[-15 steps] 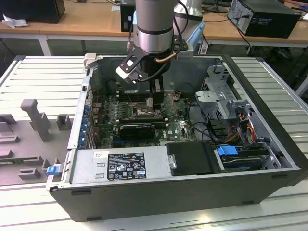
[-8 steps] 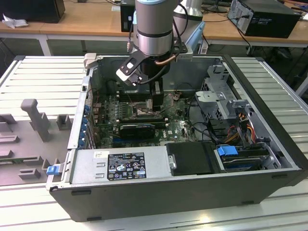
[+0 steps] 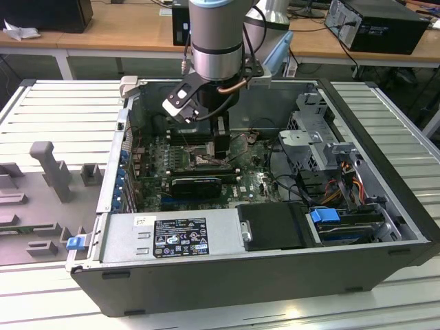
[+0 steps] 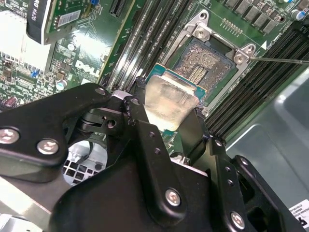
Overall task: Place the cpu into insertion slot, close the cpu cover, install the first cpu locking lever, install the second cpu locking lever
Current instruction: 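Place the cpu into insertion slot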
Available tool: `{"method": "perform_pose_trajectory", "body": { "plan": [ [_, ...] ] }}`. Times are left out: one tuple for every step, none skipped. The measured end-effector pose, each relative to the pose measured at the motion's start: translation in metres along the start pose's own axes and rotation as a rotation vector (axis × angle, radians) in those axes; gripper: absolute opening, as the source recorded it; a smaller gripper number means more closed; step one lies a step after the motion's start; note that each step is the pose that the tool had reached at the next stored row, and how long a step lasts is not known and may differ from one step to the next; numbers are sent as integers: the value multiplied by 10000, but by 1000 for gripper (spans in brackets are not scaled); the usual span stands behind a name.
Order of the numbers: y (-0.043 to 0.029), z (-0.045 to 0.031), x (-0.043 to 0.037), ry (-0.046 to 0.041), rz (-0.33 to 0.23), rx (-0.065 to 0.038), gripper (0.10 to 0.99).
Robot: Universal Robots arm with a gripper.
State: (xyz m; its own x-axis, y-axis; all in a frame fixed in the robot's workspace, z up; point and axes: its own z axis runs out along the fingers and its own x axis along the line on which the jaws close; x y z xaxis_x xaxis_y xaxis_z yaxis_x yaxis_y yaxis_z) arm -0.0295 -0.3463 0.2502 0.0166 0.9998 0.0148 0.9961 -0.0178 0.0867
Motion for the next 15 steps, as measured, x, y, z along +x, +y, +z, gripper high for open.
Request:
{"method": "perform_pose_trajectory", "body": {
  "plan": [
    [-4, 0, 0, 0, 0, 0, 525],
    [-6, 0, 1, 0, -1, 1, 525],
    [-10, -1, 1, -2, 0, 1, 525],
    [-13, 0, 2, -1, 0, 1, 525],
    [-18, 0, 4, -1, 0, 0, 525],
    [-24, 0, 4, 0, -1, 0, 525],
    [-27, 1, 6, 0, 0, 0, 525],
    [-29, 2, 8, 1, 0, -1, 525],
    [-33, 3, 10, 0, 1, 0, 525],
    [-35, 6, 10, -1, 0, 0, 525],
    [-39, 8, 10, -3, 2, 1, 525],
    [-39, 9, 10, -4, 7, 2, 525],
    [-39, 12, 11, -15, 8, 0, 525],
    [-41, 17, 28, -63, 5, -1, 525],
    [-43, 33, 78, -75, 3, -1, 525]
  ]
}}
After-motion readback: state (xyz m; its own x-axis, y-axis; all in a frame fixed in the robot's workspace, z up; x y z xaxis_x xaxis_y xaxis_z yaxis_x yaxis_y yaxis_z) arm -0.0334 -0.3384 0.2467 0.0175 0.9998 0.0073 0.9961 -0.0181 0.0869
